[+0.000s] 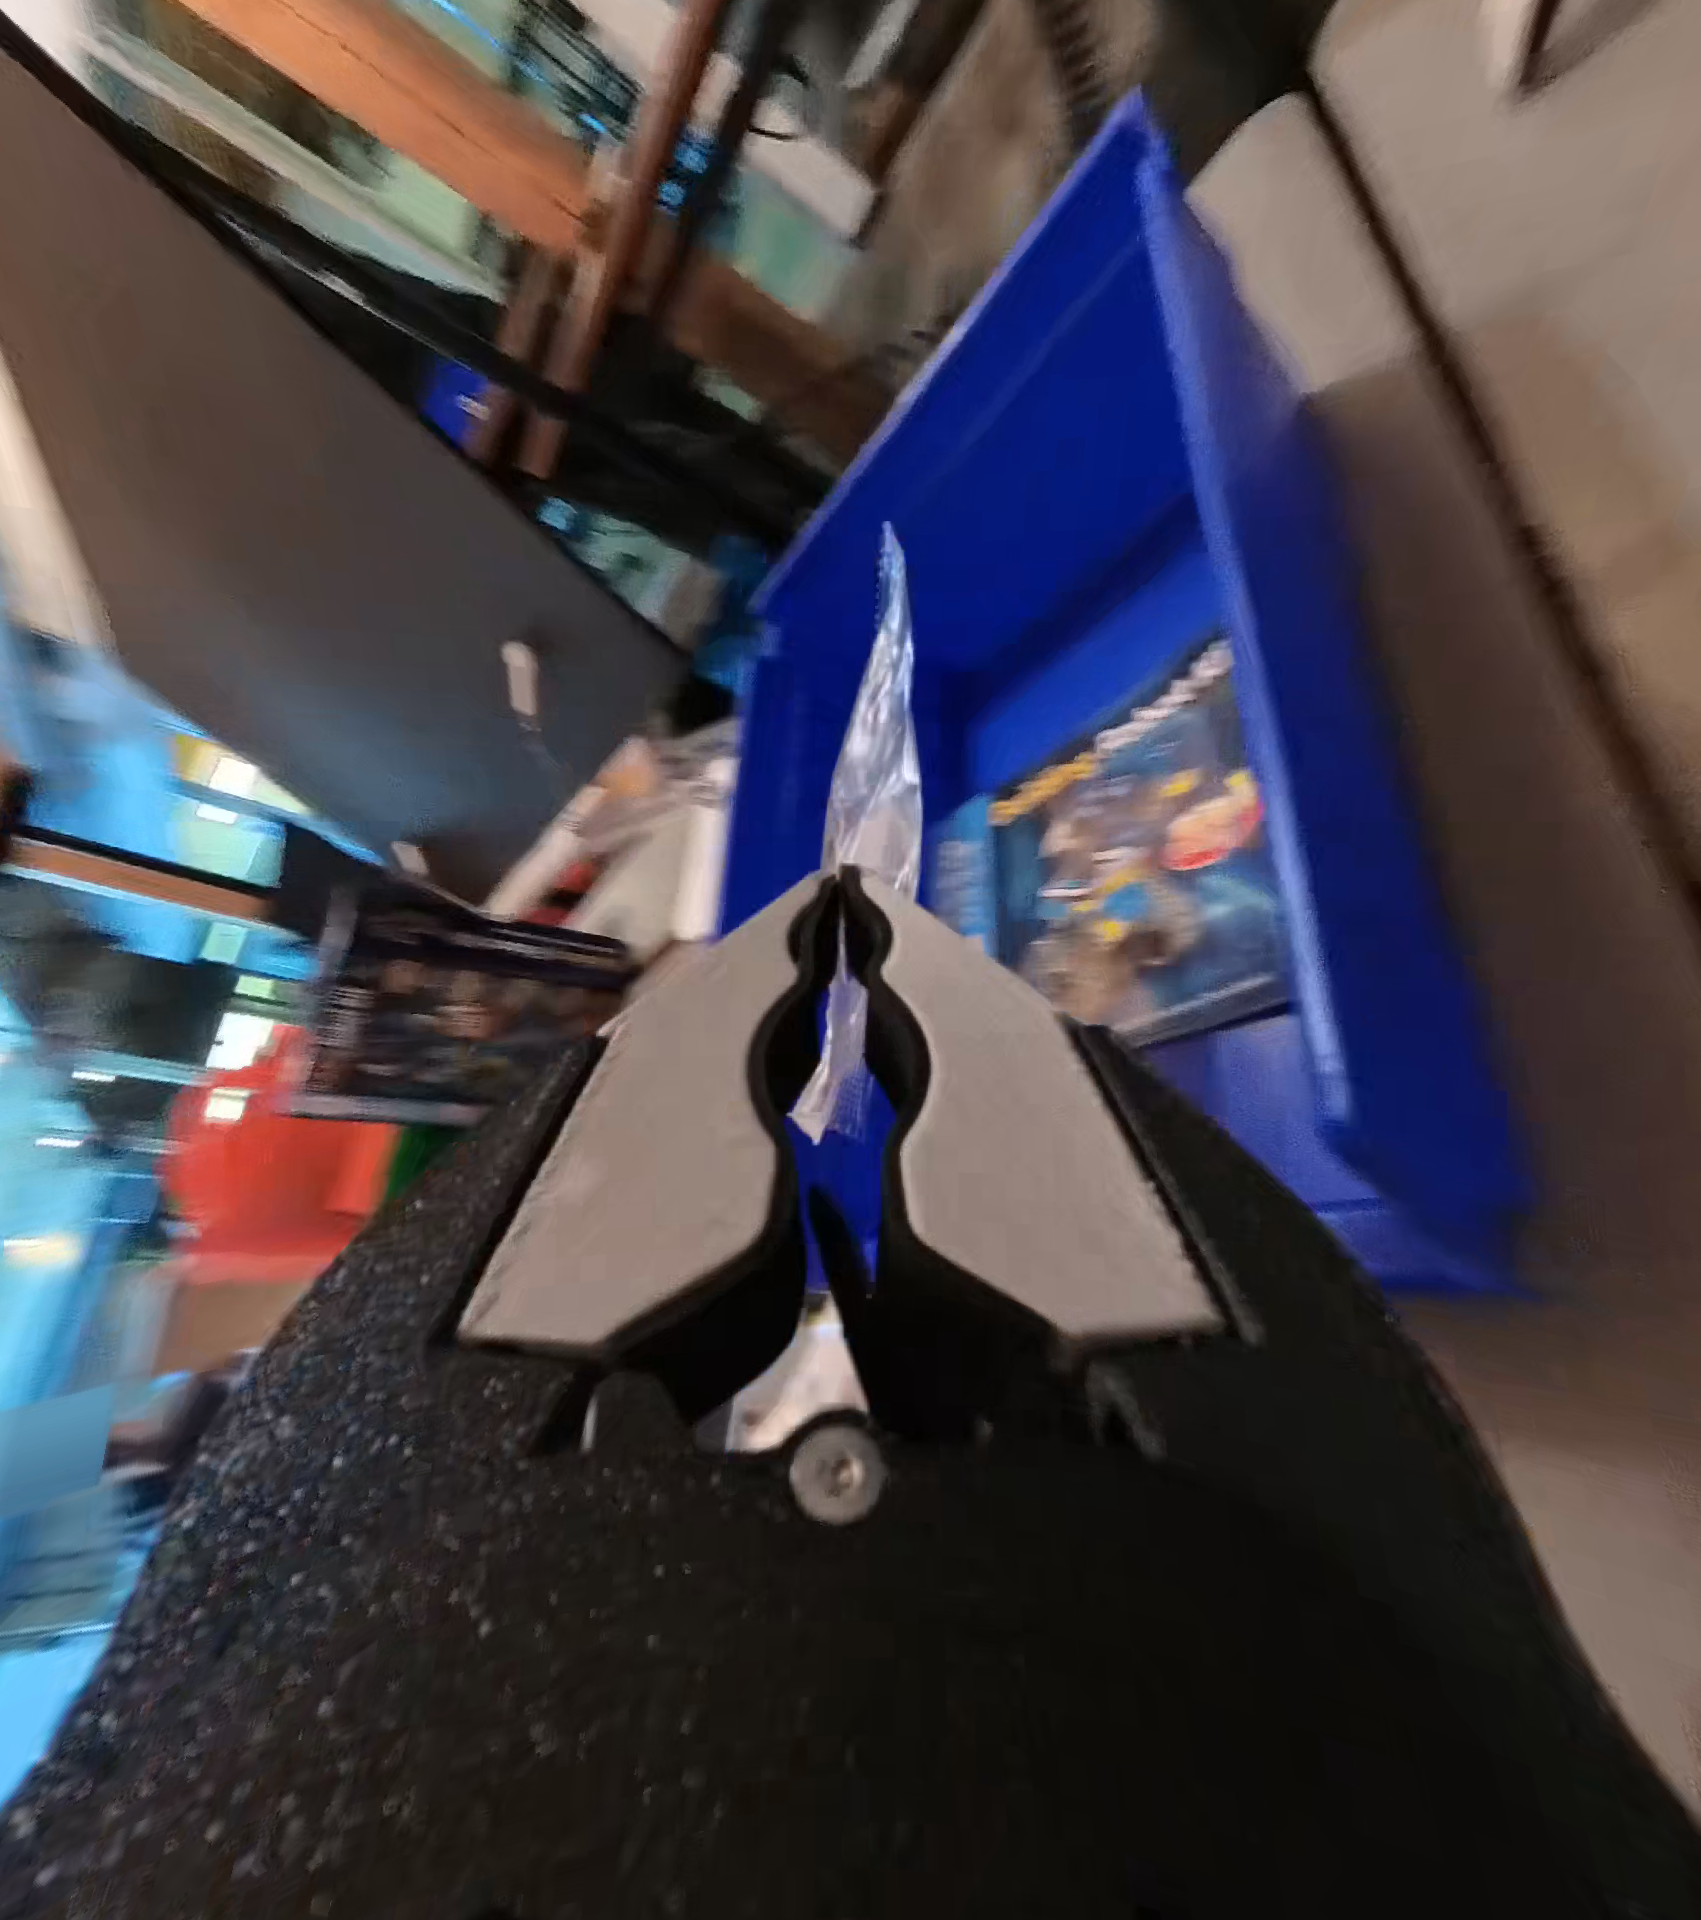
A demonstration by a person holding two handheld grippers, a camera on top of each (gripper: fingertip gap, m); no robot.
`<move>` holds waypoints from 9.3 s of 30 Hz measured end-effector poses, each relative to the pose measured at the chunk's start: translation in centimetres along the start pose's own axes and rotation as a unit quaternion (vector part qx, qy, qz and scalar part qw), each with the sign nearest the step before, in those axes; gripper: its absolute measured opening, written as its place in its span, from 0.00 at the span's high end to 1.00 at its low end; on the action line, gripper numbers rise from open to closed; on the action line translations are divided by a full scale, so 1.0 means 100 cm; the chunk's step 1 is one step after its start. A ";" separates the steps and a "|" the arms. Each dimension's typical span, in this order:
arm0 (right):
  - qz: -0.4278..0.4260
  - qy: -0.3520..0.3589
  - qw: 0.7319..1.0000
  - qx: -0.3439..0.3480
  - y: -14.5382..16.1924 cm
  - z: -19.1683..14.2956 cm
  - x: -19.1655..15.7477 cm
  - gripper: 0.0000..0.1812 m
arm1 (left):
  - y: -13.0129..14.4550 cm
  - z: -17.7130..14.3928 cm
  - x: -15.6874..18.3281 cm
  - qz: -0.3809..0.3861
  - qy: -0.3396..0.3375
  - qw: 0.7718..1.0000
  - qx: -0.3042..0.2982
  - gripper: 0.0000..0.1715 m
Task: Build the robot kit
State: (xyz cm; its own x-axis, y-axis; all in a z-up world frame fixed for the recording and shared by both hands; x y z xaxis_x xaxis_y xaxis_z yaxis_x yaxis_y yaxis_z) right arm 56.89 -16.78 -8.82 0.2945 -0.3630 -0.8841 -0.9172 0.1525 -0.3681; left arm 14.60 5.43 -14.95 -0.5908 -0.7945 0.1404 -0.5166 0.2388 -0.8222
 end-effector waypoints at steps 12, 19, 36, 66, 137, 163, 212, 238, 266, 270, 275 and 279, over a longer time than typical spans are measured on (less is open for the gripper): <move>0.118 -0.210 0.969 -0.054 0.003 0.004 -0.034 1.00 | 0.033 -0.032 0.018 -0.069 0.000 0.996 0.048 0.79; -0.193 -0.122 0.972 -0.064 0.054 0.017 -0.098 1.00 | 0.035 -0.017 0.014 -0.053 -0.012 0.998 0.024 0.79; -0.724 0.139 0.675 -0.009 0.190 0.071 -0.100 1.00 | 0.051 -0.012 0.006 -0.042 -0.050 0.998 -0.016 0.79; -0.811 0.082 0.578 0.048 0.208 0.020 -0.176 1.00 | 0.058 -0.008 0.007 -0.003 -0.076 0.996 -0.044 0.79; -0.398 0.275 0.855 -0.187 0.214 0.107 -0.012 0.98 | -0.087 0.159 -0.114 0.075 -0.065 0.992 -0.078 0.96; -0.400 0.074 0.914 0.004 0.276 0.075 -0.090 0.94 | -0.034 0.077 -0.210 -0.094 -0.246 0.958 -0.112 0.83; -0.438 0.035 0.898 -0.011 0.297 0.082 -0.102 0.94 | -0.022 0.084 -0.211 -0.049 -0.213 0.967 -0.132 0.84; -0.441 0.023 0.897 -0.006 0.296 0.078 -0.106 0.94 | -0.049 0.098 -0.202 -0.024 -0.168 0.978 -0.123 1.00; -0.434 0.024 0.900 -0.026 0.299 0.082 -0.101 0.94 | -0.037 0.107 -0.204 -0.046 -0.135 0.978 -0.151 0.97; -0.433 0.023 0.901 -0.026 0.299 0.082 -0.101 0.94 | -0.049 0.109 -0.208 -0.058 -0.139 0.980 -0.133 0.97; -0.434 0.023 0.900 -0.027 0.299 0.082 -0.101 0.94 | -0.096 0.140 -0.190 -0.038 -0.113 0.989 -0.088 0.97; -0.434 0.025 0.900 -0.027 0.299 0.082 -0.101 0.94 | -0.097 0.186 -0.169 0.004 -0.092 0.987 -0.134 0.96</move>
State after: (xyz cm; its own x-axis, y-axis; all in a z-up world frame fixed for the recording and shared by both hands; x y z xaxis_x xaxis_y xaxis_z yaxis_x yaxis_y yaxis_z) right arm 28.67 -1.08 -13.29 0.8957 -0.3640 -0.2556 -0.3591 -0.2529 -0.8984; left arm 41.10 6.16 -19.64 -0.4869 -0.8734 0.0117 -0.6719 0.3659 -0.6439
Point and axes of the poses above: each gripper's, where its closed fingertips meet, z out along the fingers, y out of its underside, x = y × z across the jaws, the point moved 3 cm from there along -z, back along the fingers, and after that the axes turned 9 degrees about z, right-handed, at the moved point
